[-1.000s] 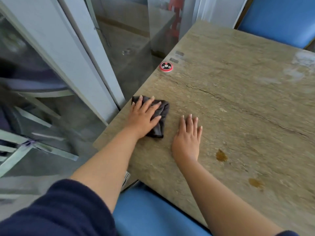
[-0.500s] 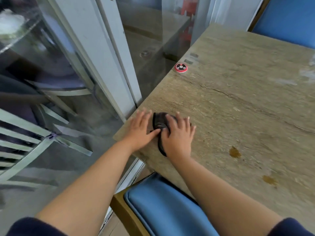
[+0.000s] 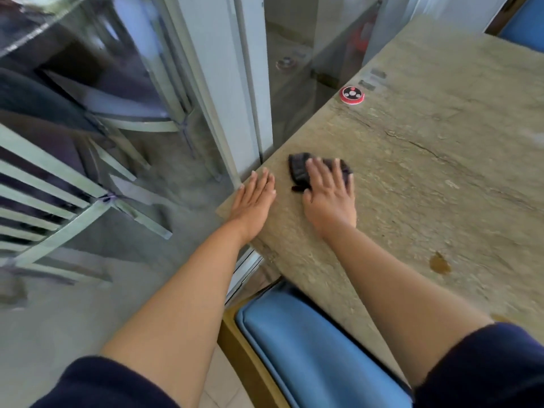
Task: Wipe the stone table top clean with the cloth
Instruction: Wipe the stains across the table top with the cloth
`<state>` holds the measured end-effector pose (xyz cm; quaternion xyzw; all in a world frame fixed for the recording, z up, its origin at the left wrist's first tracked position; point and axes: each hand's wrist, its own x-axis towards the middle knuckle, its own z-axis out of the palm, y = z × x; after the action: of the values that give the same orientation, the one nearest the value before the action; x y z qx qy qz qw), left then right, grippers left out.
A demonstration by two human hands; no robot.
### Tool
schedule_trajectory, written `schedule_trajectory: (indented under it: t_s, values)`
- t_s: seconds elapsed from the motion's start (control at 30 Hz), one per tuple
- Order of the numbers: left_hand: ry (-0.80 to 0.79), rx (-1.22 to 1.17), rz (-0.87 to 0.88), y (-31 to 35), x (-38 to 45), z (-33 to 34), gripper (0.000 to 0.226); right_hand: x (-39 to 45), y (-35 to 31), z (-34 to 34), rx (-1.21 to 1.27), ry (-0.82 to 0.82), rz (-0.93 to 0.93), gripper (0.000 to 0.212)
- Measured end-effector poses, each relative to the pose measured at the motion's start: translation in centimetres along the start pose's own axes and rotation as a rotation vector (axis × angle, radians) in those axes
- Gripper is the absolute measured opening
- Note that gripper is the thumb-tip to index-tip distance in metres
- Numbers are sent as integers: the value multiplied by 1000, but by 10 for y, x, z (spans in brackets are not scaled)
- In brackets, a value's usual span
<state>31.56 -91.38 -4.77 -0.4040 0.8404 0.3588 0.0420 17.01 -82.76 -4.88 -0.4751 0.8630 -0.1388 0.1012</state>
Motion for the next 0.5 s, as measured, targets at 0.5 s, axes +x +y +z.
schedule_trajectory:
  t_s: [0.5]
  values:
    - [-236,238,-38,77,-7,12,55,-69,80,-33,-19,-15,93,59]
